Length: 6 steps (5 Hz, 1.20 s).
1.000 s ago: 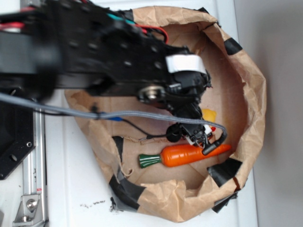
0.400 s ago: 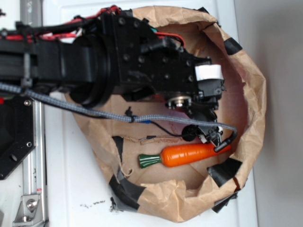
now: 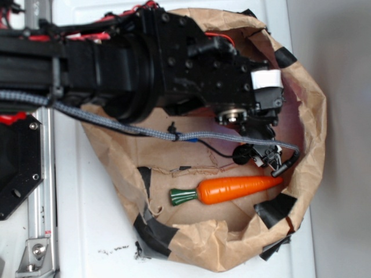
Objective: Grab the yellow duck.
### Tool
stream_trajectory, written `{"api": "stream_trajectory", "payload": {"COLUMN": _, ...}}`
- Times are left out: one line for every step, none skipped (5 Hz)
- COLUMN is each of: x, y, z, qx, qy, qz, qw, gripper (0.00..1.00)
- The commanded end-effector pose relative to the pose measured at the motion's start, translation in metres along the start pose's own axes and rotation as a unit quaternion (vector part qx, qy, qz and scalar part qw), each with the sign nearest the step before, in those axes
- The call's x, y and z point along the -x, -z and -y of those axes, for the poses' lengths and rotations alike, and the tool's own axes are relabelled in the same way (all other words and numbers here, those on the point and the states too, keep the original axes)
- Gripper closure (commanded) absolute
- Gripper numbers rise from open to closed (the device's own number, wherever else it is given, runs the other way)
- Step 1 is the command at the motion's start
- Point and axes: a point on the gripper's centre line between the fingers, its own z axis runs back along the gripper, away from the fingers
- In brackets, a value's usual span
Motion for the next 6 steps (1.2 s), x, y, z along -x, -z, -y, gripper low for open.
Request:
{"api": "stream_trajectory", "payload": {"x": -0.008, "y": 0.004, "z": -0.004, "qx": -0.015, "qy": 0.002, "qz": 0.002, "qw": 1.0, "gripper": 0.0}}
{"api": "stream_trajectory", "payload": {"x": 0.002, "y": 0.015, "z": 0.0, "qx": -0.023, "qy": 0.015, "qz": -0.02, "qw": 0.999, "gripper": 0.0}}
{"api": "stream_trajectory", "payload": {"x": 0.019, "y": 0.029, "z": 0.012, "qx": -0.026, "qy": 0.048, "qz": -0.043, "qw": 0.998, "gripper": 0.0}}
{"api": "stream_trajectory", "payload": {"x": 0.033, "y": 0.03, "z": 0.023, "qx": -0.017, "qy": 0.075, "qz": -0.053, "qw": 0.996, "gripper": 0.0}}
{"api": "stream_trajectory", "payload": {"x": 0.037, "y": 0.021, "z": 0.028, "qx": -0.009, "qy": 0.086, "qz": -0.044, "qw": 0.995, "gripper": 0.0}}
{"api": "stream_trajectory", "payload": {"x": 0.036, "y": 0.018, "z": 0.027, "qx": -0.008, "qy": 0.085, "qz": -0.037, "qw": 0.996, "gripper": 0.0}}
